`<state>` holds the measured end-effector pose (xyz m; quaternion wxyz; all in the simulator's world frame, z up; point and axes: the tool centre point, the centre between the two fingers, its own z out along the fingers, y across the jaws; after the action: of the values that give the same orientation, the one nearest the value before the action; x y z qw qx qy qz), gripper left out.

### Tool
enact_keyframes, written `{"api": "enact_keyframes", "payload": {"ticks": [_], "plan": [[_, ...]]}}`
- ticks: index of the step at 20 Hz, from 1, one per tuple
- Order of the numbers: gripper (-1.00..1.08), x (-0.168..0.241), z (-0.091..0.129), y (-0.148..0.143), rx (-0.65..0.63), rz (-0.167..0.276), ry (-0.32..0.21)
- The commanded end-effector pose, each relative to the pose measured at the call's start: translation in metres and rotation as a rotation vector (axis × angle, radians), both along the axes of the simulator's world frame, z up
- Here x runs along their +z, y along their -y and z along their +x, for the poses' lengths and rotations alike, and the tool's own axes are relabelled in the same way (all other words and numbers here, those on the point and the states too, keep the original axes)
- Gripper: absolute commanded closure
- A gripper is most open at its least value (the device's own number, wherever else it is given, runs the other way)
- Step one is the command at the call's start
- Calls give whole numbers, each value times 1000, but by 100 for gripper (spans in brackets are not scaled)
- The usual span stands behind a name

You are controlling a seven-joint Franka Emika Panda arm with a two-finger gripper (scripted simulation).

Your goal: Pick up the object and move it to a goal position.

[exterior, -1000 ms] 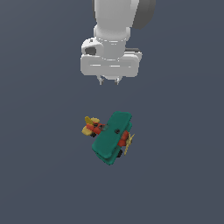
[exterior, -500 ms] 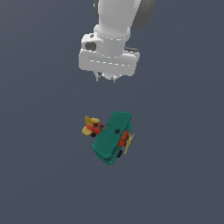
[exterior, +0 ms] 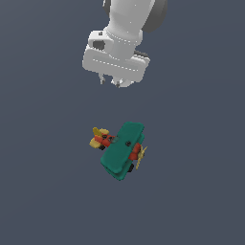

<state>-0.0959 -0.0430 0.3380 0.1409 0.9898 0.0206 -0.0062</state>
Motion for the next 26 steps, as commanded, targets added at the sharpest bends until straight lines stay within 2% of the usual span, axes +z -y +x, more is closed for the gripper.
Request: {"api": "enact_keyframes", "payload": {"ticks": [1, 26], "plan": [[-20, 2, -3, 5, 2, -31, -2], [-20, 16, -24, 52, 22, -311, 5]]}}
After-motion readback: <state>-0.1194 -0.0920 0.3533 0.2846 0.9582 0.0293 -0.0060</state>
